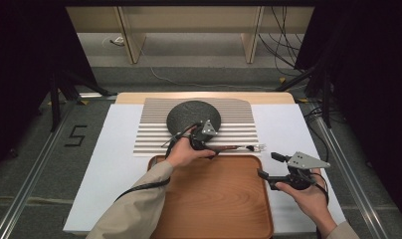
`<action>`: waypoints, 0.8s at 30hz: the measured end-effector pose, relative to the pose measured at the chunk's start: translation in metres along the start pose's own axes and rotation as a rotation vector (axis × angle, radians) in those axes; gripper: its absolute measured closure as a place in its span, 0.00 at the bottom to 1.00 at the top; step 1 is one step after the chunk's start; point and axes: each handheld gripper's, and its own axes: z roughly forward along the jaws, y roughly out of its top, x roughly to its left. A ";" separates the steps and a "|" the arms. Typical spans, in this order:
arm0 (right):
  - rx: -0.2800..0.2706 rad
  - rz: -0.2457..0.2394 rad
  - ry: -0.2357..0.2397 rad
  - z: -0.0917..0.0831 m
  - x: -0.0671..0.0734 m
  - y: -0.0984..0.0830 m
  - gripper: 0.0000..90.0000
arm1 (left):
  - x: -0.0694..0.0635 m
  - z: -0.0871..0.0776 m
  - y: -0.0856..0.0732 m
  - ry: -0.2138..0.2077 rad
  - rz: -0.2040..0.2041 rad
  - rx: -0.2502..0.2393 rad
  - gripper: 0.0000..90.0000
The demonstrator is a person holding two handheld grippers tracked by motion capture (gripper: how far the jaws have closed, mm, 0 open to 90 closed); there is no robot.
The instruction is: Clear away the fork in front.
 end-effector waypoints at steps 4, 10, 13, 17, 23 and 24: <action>-0.002 0.000 0.000 0.000 0.000 0.000 0.22 | -0.002 0.003 0.001 -0.008 0.002 -0.004 0.35; 0.000 -0.001 0.000 0.000 0.000 0.000 0.22 | -0.003 0.007 0.000 -0.016 0.010 0.006 0.41; 0.002 -0.001 0.001 0.001 0.000 0.000 0.22 | -0.002 0.010 0.000 -0.018 0.004 0.007 0.41; 0.003 0.000 0.000 0.001 0.000 0.000 0.22 | -0.001 0.011 0.000 -0.016 0.009 0.012 0.43; 0.006 0.000 0.001 0.001 0.000 -0.001 0.22 | 0.001 0.013 -0.001 -0.025 0.012 0.014 0.47; 0.006 0.001 0.001 0.001 0.000 -0.001 0.22 | 0.002 0.013 -0.001 -0.025 0.012 0.016 0.48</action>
